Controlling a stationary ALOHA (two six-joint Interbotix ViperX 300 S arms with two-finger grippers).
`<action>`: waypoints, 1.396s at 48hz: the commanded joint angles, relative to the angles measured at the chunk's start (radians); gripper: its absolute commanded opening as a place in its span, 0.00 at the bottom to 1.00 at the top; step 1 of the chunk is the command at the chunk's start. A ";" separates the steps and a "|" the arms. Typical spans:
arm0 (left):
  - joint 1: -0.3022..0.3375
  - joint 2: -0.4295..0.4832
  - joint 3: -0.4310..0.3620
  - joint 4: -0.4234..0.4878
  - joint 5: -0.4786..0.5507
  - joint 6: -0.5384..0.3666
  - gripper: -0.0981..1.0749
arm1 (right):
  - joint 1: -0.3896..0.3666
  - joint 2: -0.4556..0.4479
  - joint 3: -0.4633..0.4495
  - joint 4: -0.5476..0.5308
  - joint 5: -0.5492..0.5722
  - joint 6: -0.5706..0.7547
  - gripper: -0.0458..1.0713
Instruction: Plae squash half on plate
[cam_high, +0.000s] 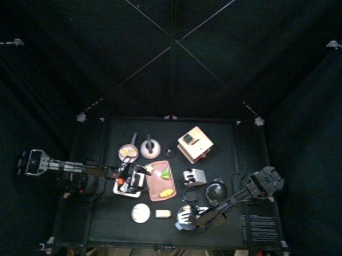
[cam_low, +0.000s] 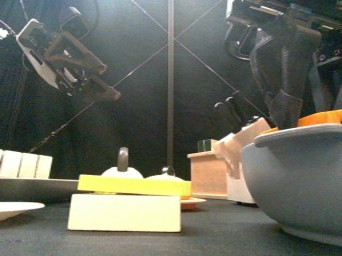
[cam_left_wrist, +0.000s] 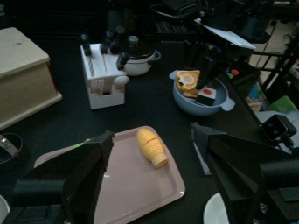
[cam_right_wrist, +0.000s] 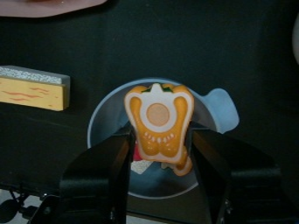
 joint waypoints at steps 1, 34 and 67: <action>-0.002 -0.006 -0.014 0.000 -0.008 0.002 0.96 | 0.008 -0.054 -0.026 -0.011 0.002 0.000 0.70; 0.000 -0.117 0.058 0.009 -0.005 0.002 0.96 | -0.123 -0.038 -0.110 -0.255 -0.198 -0.264 0.70; 0.000 -0.178 0.094 0.008 -0.005 0.002 0.96 | -0.348 0.037 -0.034 -0.457 -0.497 -0.265 0.74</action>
